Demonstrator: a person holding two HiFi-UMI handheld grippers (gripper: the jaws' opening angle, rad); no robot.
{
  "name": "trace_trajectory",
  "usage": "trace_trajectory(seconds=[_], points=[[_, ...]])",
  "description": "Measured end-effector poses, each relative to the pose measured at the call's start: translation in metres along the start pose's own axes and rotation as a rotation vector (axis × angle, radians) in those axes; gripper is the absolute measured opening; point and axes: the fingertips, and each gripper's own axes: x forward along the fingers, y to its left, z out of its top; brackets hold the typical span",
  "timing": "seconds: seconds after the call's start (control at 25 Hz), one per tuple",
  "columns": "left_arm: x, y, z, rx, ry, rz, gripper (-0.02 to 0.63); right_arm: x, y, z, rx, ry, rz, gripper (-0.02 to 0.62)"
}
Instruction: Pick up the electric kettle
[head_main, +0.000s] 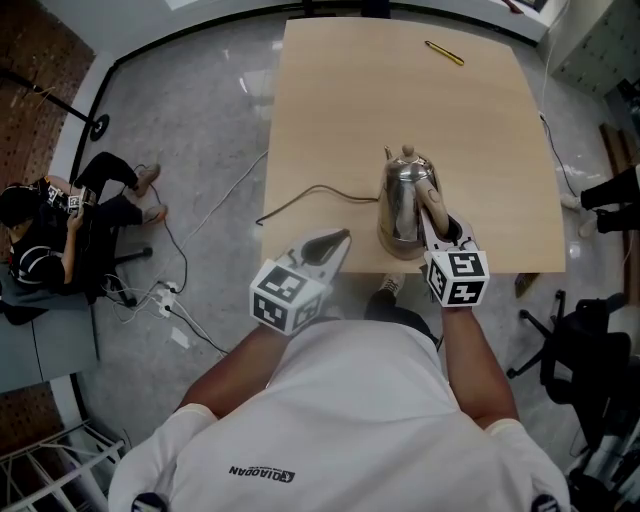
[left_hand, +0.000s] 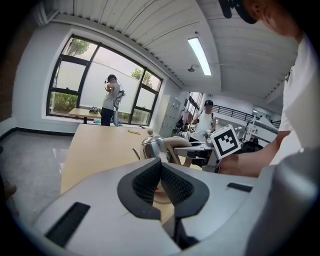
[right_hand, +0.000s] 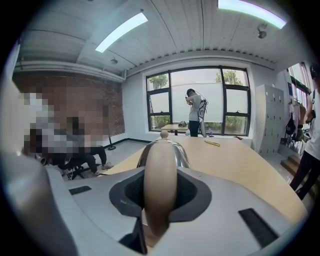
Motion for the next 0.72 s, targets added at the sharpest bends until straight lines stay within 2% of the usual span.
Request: trace_trajectory(seconds=[0.2, 0.4, 0.72], points=[[-0.015, 0.013, 0.008, -0.029, -0.035, 0.028, -0.005, -0.004, 0.012, 0.023, -0.005, -0.042, 0.030, 0.087], [-0.029, 0.011, 0.014, -0.042, -0.070, 0.013, -0.005, -0.021, 0.027, 0.041, 0.056, -0.087, 0.055, 0.087], [-0.059, 0.003, 0.007, -0.030, -0.087, -0.012, -0.005, -0.056, 0.054, 0.044, 0.056, -0.105, 0.050, 0.087]])
